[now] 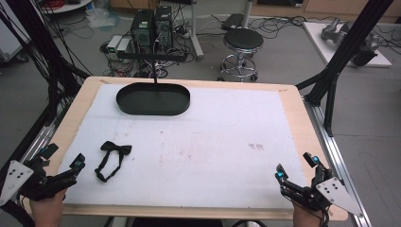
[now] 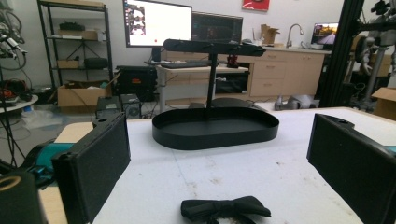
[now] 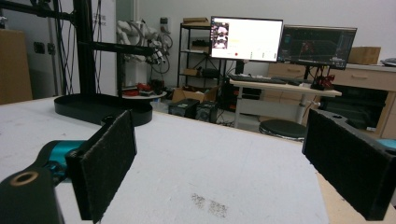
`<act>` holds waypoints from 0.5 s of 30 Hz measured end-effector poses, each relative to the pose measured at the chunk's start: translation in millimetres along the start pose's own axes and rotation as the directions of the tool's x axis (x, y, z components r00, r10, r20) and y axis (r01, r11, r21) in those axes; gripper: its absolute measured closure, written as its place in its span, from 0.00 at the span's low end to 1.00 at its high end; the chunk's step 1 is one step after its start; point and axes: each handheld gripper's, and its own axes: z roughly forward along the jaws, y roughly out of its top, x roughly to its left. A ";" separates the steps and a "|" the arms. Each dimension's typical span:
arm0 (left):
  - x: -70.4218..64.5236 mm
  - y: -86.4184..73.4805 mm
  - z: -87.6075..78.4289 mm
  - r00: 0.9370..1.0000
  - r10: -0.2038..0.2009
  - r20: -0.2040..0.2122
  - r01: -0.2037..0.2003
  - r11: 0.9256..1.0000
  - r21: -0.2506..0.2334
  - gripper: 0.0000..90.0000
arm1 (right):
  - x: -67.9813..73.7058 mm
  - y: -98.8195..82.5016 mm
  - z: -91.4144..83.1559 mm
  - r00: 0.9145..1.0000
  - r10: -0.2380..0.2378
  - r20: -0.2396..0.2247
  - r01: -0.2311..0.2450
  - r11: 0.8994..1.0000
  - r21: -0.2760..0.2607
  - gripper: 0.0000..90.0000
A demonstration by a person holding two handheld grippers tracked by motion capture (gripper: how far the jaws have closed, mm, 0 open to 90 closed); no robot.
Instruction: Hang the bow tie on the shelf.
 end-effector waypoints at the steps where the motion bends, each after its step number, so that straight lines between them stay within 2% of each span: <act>1: 0.1 0.1 -0.5 1.000 -0.002 0.003 0.002 1.000 0.000 0.07 | -0.4 0.3 0.0 1.000 0.005 -0.002 -0.005 1.000 0.000 0.10; 5: -0.2 1.3 -1.8 1.000 0.005 0.006 -0.005 1.000 0.005 0.07 | -1.4 0.8 1.1 1.000 -0.001 -0.003 0.001 1.000 -0.007 0.10; 8: -0.7 4.0 -2.0 1.000 0.006 0.024 -0.006 1.000 0.008 0.07 | -0.7 1.5 2.3 1.000 0.007 -0.010 -0.007 1.000 -0.011 0.10; 12: -2.3 7.8 1.4 0.997 0.013 0.076 -0.017 0.999 0.046 0.07 | 0.2 1.6 2.1 1.000 0.000 -0.016 0.000 1.000 -0.010 0.10; 15: -4.9 9.2 6.4 0.990 0.008 0.143 -0.021 0.996 0.092 0.10 | 0.7 1.7 1.8 1.000 0.003 -0.016 -0.003 1.000 -0.012 0.10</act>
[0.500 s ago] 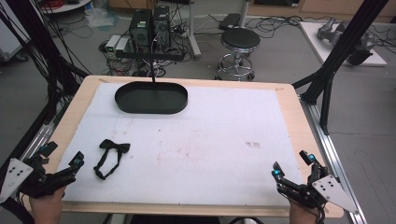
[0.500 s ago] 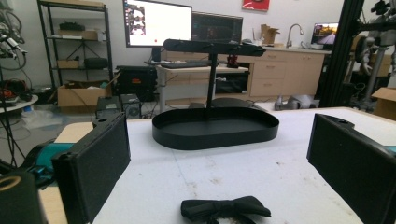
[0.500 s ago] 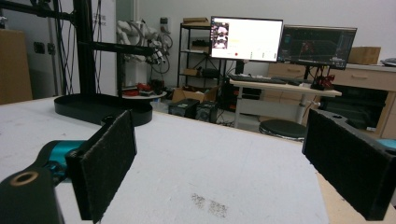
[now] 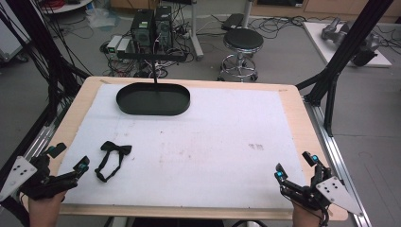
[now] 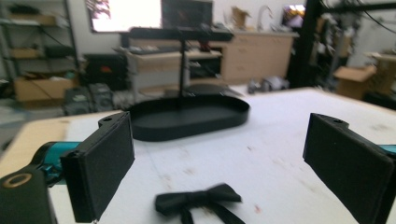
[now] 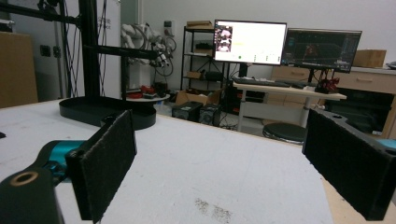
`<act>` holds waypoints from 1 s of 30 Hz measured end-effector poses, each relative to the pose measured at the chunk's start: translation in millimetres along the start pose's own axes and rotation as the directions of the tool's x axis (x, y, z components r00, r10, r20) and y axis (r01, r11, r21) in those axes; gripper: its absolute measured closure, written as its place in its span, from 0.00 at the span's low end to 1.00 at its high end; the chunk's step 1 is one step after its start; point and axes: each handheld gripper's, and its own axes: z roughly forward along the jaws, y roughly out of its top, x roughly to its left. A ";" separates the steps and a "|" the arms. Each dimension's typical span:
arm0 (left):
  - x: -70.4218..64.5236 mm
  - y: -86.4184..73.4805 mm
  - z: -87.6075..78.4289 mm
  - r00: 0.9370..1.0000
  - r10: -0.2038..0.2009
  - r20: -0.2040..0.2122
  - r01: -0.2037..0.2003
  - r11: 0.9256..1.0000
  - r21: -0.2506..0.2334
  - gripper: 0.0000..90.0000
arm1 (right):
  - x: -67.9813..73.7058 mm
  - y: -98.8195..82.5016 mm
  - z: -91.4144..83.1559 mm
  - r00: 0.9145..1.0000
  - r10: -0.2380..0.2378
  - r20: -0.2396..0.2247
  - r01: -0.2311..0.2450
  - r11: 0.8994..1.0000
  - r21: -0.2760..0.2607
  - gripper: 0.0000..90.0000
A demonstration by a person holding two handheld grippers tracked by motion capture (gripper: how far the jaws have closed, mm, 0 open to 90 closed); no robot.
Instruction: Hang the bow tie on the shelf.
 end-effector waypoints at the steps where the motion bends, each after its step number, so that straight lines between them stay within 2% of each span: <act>1: -1.0 0.3 2.2 1.000 0.004 0.020 -0.004 1.000 0.019 0.10 | 0.3 -0.1 0.2 1.000 -0.002 0.000 0.002 1.000 0.001 0.10; 5: -5.3 -0.6 11.7 0.998 0.013 0.065 -0.020 0.994 0.107 0.12 | 1.0 -0.4 2.2 1.000 -0.004 -0.007 0.004 1.000 0.005 0.10; 6: -7.8 -3.1 15.8 0.995 0.013 0.097 -0.028 0.988 0.152 0.16 | 1.3 -0.6 2.4 1.000 -0.002 -0.009 0.002 1.000 0.007 0.10; 7: -7.8 -3.1 15.8 0.995 0.013 0.097 -0.028 0.988 0.152 0.20 | 1.3 -0.6 2.4 1.000 -0.002 -0.009 0.002 1.000 0.007 0.10; 10: -10.3 -8.2 21.4 0.991 0.020 0.136 -0.050 0.975 0.219 0.25 | 0.8 -0.9 1.8 1.000 -0.005 -0.011 0.005 1.000 0.007 0.10; 11: -10.4 -9.9 23.1 0.988 0.017 0.152 -0.054 0.969 0.242 0.25 | 0.8 -0.9 1.8 1.000 -0.005 -0.011 0.005 1.000 0.007 0.10; 14: -12.3 -14.0 27.2 0.984 0.025 0.179 -0.079 0.950 0.301 0.33 | -0.2 0.0 0.1 1.000 -0.001 -0.006 0.001 1.000 0.000 0.10; 21: -16.7 -20.0 32.9 0.974 0.047 0.222 -0.132 0.914 0.384 0.46 | 0.3 -0.6 1.0 1.000 -0.003 -0.010 0.003 1.000 0.002 0.10; 22: -17.0 -21.2 33.8 0.972 0.049 0.228 -0.140 0.906 0.399 0.47 | 0.7 -0.7 1.1 1.000 -0.001 -0.012 0.001 1.000 0.003 0.10; 23: -17.7 -23.8 35.7 0.971 0.051 0.236 -0.151 0.892 0.427 0.48 | 0.6 -0.8 1.3 1.000 -0.005 -0.011 0.005 1.000 0.005 0.10; 24: -18.2 -25.3 36.7 0.970 0.047 0.238 -0.150 0.886 0.438 0.49 | 0.6 -0.8 1.3 1.000 -0.005 -0.011 0.005 1.000 0.005 0.10; 25: -18.2 -25.3 36.7 0.970 0.047 0.238 -0.150 0.886 0.438 0.50 | 0.7 -0.8 1.3 1.000 -0.005 -0.011 0.005 1.000 0.006 0.10; 27: -18.6 -27.7 38.5 0.968 0.044 0.247 -0.157 0.873 0.461 0.53 | 0.9 -0.8 1.1 1.000 0.000 -0.010 0.000 1.000 0.005 0.10; 28: -19.3 -29.5 39.7 0.967 0.046 0.252 -0.166 0.860 0.482 0.55 | 0.8 -0.7 0.9 1.000 0.000 -0.010 0.000 1.000 0.005 0.10; 29: -19.3 -29.5 39.7 0.967 0.046 0.252 -0.166 0.860 0.482 0.57 | 0.5 -0.7 0.9 1.000 -0.002 -0.009 0.002 1.000 0.003 0.10; 30: -19.3 -30.1 40.2 0.965 0.048 0.258 -0.173 0.854 0.490 0.57 | 0.5 -0.7 0.9 1.000 -0.002 -0.009 0.002 1.000 0.003 0.10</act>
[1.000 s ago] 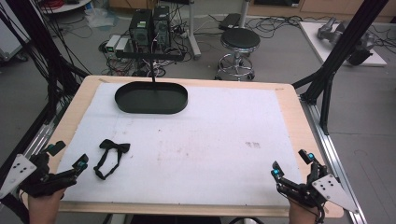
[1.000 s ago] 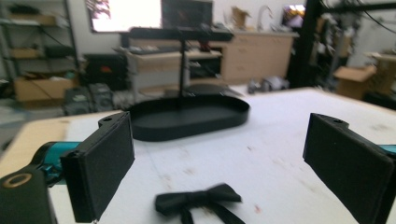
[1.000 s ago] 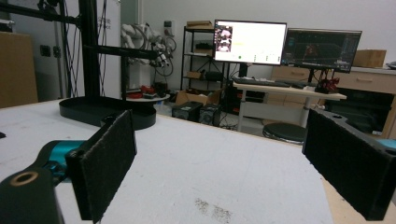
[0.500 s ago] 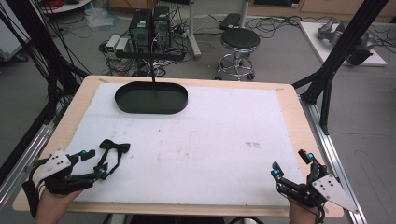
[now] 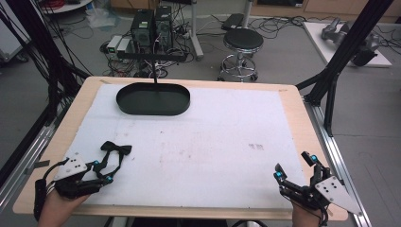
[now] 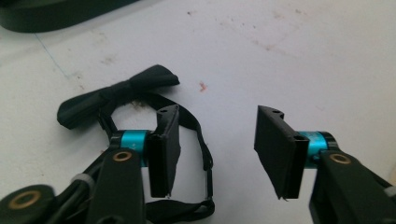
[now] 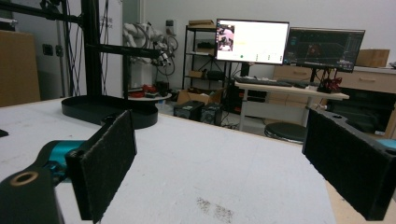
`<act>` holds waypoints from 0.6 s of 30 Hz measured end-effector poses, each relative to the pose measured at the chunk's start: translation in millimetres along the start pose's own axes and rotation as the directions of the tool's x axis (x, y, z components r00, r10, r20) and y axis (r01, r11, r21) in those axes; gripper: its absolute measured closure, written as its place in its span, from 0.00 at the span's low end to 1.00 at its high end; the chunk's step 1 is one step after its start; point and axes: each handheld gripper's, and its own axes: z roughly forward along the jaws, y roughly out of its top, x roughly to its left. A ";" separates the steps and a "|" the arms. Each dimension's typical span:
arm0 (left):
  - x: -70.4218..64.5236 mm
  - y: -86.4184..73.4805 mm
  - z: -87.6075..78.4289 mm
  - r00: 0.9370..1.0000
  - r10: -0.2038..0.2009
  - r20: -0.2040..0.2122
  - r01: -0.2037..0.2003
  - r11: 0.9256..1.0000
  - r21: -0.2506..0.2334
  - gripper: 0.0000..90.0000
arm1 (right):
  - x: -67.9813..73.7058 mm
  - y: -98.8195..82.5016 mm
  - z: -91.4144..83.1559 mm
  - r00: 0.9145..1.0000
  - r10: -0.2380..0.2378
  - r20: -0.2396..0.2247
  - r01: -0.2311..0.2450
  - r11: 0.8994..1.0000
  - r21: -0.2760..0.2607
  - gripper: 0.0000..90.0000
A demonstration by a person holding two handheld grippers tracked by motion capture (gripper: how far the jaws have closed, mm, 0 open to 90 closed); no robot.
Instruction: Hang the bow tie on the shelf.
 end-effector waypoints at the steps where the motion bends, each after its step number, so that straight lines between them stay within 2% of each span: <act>1: 0.0 -0.5 0.8 1.000 0.000 0.002 0.000 1.000 0.016 0.59 | -0.1 0.0 0.0 1.000 0.000 0.001 0.000 1.000 -0.001 0.10; 3: 0.2 -1.5 2.1 1.000 -0.004 0.001 0.004 0.999 0.034 0.64 | -0.1 0.0 -0.1 1.000 0.000 0.001 0.000 1.000 -0.001 0.10; 9: 4.0 -8.1 7.1 1.000 0.007 -0.023 -0.005 0.994 0.109 0.68 | 0.4 0.1 0.0 1.000 -0.001 0.001 0.001 1.000 0.001 0.10; 14: 2.8 -9.3 9.8 1.000 0.017 -0.012 -0.016 0.991 0.131 0.74 | 0.3 -0.2 0.1 1.000 -0.005 0.001 0.005 1.000 0.002 0.10; 18: 1.9 -10.8 12.4 0.999 0.026 -0.027 -0.022 0.987 0.160 0.80 | 0.4 -0.1 -0.1 1.000 -0.003 0.001 0.003 1.000 0.003 0.10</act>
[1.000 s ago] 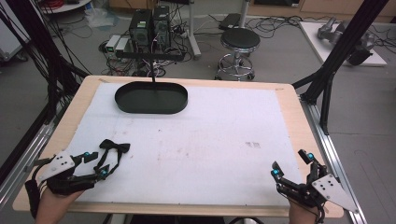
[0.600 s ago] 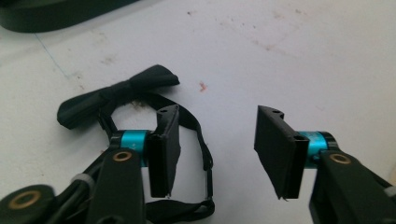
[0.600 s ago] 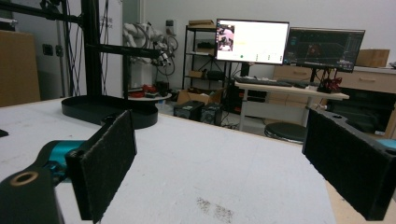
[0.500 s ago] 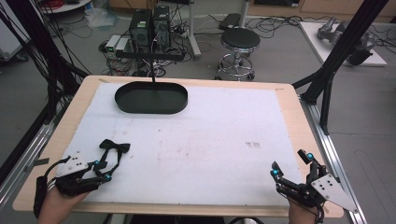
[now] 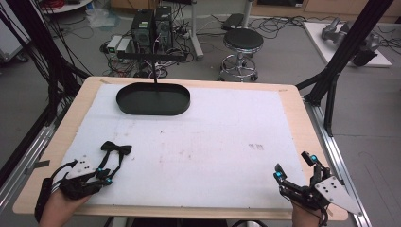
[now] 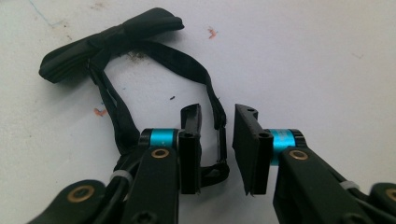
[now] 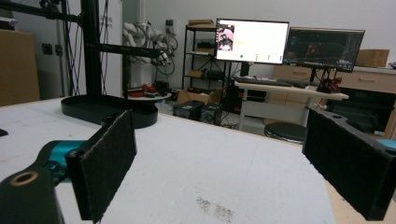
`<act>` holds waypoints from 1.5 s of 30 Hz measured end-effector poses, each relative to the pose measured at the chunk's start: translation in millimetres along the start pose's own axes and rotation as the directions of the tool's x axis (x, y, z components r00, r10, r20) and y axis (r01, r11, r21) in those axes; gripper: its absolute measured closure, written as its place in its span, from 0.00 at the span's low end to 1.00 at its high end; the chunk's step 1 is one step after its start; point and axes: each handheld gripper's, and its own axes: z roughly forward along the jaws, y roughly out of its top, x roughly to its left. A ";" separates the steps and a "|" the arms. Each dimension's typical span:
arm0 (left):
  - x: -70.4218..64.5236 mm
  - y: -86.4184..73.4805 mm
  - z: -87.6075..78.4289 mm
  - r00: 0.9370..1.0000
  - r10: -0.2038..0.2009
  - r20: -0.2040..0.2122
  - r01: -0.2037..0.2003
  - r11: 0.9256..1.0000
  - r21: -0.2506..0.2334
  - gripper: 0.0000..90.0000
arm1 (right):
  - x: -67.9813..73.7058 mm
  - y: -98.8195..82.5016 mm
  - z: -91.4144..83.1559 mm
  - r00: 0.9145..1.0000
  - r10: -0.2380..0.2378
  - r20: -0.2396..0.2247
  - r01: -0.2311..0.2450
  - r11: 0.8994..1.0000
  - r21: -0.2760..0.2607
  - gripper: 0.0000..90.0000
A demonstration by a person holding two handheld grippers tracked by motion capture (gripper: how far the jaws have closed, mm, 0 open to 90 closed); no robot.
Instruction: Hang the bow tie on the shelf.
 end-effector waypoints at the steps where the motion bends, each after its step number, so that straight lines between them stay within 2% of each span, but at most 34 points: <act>1: -0.1 -0.4 0.6 1.000 0.002 -0.004 -0.002 1.000 0.003 0.82 | 0.0 0.0 0.0 1.000 -0.001 0.001 0.001 1.000 0.000 0.10; 5: -0.9 -1.5 2.1 1.000 0.010 0.000 -0.010 1.000 0.013 0.87 | 0.1 -0.1 0.2 1.000 -0.002 0.001 0.002 1.000 -0.001 0.10; 8: -3.3 -1.0 2.2 1.000 0.027 0.007 -0.027 1.000 0.016 0.96 | 0.4 -0.3 0.5 1.000 -0.001 0.000 0.001 1.000 0.000 0.10; 13: -4.5 -1.7 1.9 0.999 0.043 0.011 -0.043 0.999 0.004 0.96 | 0.9 -0.5 0.8 1.000 0.000 0.000 0.000 1.000 0.002 0.10; 17: -7.1 1.3 -1.0 0.998 0.059 -0.006 -0.059 0.997 -0.048 0.97 | 1.3 -0.7 1.2 1.000 0.000 -0.002 0.000 1.000 0.004 0.10; 21: -9.8 6.3 -10.1 0.995 0.091 -0.038 -0.095 0.987 -0.128 0.97 | 1.1 -0.9 1.4 1.000 0.002 -0.002 -0.002 1.000 0.003 0.10; 22: -10.6 7.4 -12.6 0.994 0.100 -0.050 -0.106 0.983 -0.147 0.96 | 1.1 -1.0 1.4 1.000 0.002 -0.002 -0.002 1.000 0.003 0.10; 23: -12.4 9.9 -18.3 0.990 0.114 -0.085 -0.128 0.975 -0.183 0.97 | 1.1 -1.1 1.5 1.000 0.002 -0.002 -0.002 1.000 0.002 0.10; 24: -12.4 9.9 -18.3 0.990 0.114 -0.085 -0.128 0.975 -0.183 0.97 | 1.1 -1.2 1.6 1.000 0.002 -0.002 -0.002 1.000 0.002 0.10; 29: -16.9 19.2 -36.1 0.974 0.136 -0.180 -0.183 0.943 -0.278 0.97 | 2.1 -0.5 1.8 1.000 0.001 -0.006 -0.001 1.000 -0.001 0.10; 30: -17.9 22.2 -40.8 0.968 0.144 -0.207 -0.203 0.933 -0.298 0.97 | 2.4 -0.1 1.5 1.000 0.005 -0.005 -0.005 1.000 -0.001 0.10; 31: -18.8 24.6 -43.9 0.964 0.145 -0.221 -0.212 0.925 -0.315 0.97 | 2.4 0.0 1.2 1.000 0.003 -0.004 -0.003 1.000 -0.001 0.10; 32: -20.8 29.7 -49.5 0.955 0.147 -0.256 -0.232 0.911 -0.341 0.97 | 2.3 0.2 1.1 1.000 0.002 -0.003 -0.002 1.000 -0.003 0.10; 33: -21.3 32.3 -51.7 0.953 0.145 -0.267 -0.237 0.905 -0.354 0.97 | 2.5 0.5 0.7 1.000 0.007 -0.004 -0.007 1.000 -0.003 0.10; 34: -21.3 32.3 -51.7 0.953 0.145 -0.267 -0.237 0.905 -0.354 0.97 | 2.4 0.6 0.7 1.000 0.007 -0.003 -0.007 1.000 -0.007 0.10; 36: -21.9 37.1 -56.0 0.949 0.136 -0.285 -0.241 0.895 -0.376 0.97 | 2.3 0.7 0.7 1.000 0.008 -0.003 -0.008 1.000 -0.008 0.10; 38: -21.5 41.0 -59.0 0.945 0.120 -0.305 -0.243 0.880 -0.409 0.97 | 2.3 0.5 0.7 1.000 0.005 -0.002 -0.005 1.000 -0.007 0.10; 39: -20.0 44.9 -61.4 0.947 0.100 -0.304 -0.236 0.861 -0.451 0.97 | 2.6 0.1 1.4 1.000 0.002 -0.004 -0.002 1.000 -0.005 0.10; 40: -20.0 44.9 -61.4 0.947 0.100 -0.304 -0.236 0.861 -0.451 0.97 | 3.1 0.0 1.6 1.000 0.004 -0.005 -0.004 1.000 -0.002 0.10; 42: -18.1 49.7 -63.1 0.948 0.096 -0.305 -0.237 0.850 -0.471 0.97 | 3.4 -0.5 2.5 1.000 0.000 -0.008 0.000 1.000 -0.001 0.10; 43: -16.4 55.4 -63.2 0.947 0.098 -0.305 -0.242 0.842 -0.482 0.97 | 3.8 -0.7 2.7 1.000 0.003 -0.008 -0.003 1.000 0.002 0.10; 44: -16.4 55.4 -63.2 0.947 0.098 -0.305 -0.242 0.842 -0.482 0.97 | 3.8 -0.7 2.7 1.000 0.003 -0.008 -0.003 1.000 0.002 0.10; 45: -15.6 58.5 -63.0 0.947 0.101 -0.306 -0.247 0.838 -0.487 0.97 | 3.9 -1.0 3.3 1.000 0.001 -0.009 -0.001 1.000 0.005 0.10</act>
